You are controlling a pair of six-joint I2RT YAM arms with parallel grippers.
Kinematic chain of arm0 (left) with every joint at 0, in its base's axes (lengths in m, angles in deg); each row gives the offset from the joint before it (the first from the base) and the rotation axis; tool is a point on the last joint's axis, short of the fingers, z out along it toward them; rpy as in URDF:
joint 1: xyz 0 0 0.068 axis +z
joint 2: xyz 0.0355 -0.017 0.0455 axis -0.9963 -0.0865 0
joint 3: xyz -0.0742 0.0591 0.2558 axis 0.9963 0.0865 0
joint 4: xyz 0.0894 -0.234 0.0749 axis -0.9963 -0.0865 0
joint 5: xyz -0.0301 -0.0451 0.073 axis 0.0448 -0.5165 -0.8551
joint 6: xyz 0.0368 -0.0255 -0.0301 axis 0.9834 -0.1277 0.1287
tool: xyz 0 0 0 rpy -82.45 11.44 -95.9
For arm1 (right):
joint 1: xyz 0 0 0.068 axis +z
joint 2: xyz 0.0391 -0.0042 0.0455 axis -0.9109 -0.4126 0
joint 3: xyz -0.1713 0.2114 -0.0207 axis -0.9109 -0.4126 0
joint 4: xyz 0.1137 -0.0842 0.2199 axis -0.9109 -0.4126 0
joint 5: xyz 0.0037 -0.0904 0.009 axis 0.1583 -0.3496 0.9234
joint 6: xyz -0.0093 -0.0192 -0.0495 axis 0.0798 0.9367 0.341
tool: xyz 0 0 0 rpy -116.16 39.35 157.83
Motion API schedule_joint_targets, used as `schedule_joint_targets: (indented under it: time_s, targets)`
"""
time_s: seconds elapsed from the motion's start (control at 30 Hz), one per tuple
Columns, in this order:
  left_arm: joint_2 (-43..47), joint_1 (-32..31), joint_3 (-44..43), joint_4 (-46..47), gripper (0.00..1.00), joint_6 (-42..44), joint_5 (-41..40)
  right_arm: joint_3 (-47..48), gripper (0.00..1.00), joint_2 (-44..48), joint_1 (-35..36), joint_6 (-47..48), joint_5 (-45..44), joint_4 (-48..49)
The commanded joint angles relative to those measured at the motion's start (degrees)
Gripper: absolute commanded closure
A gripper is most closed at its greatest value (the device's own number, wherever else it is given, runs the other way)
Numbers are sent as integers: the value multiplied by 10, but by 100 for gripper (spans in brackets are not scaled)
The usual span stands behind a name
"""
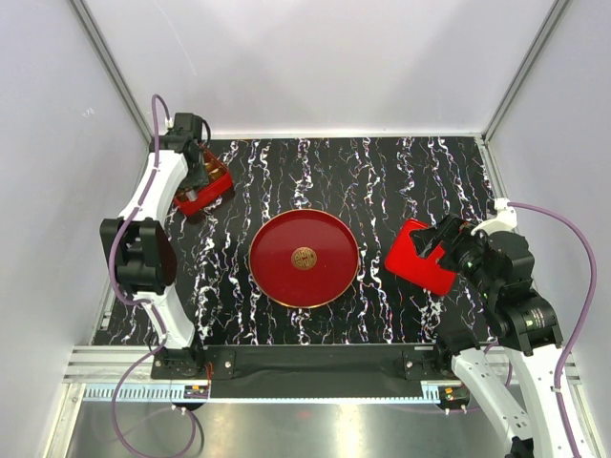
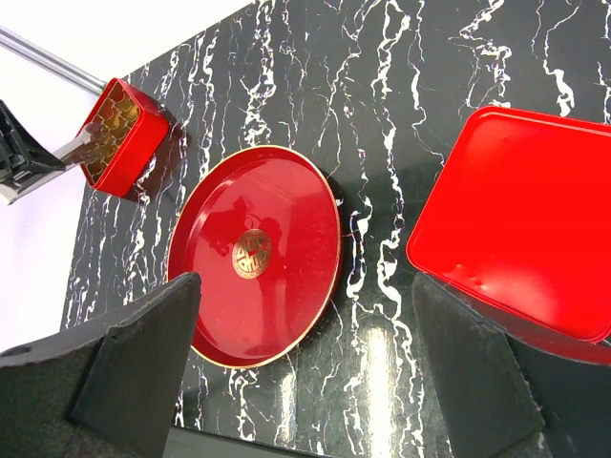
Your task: Pack the chocolate
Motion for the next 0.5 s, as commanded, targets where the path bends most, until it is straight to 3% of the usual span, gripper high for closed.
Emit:
schedule_joint_targets:
  time_s: [0.0,0.23,0.47]
  targets:
    - [17,3,-37,7,53,7,-17,5,0,-4,0,10,-4,18]
    - [91,-5,-47,3,53,14,62,37,0,-11,0,16,-11,-6]
    - [254,-86,75,92,52,25,190,72,0,-35,0,11,-6,-33]
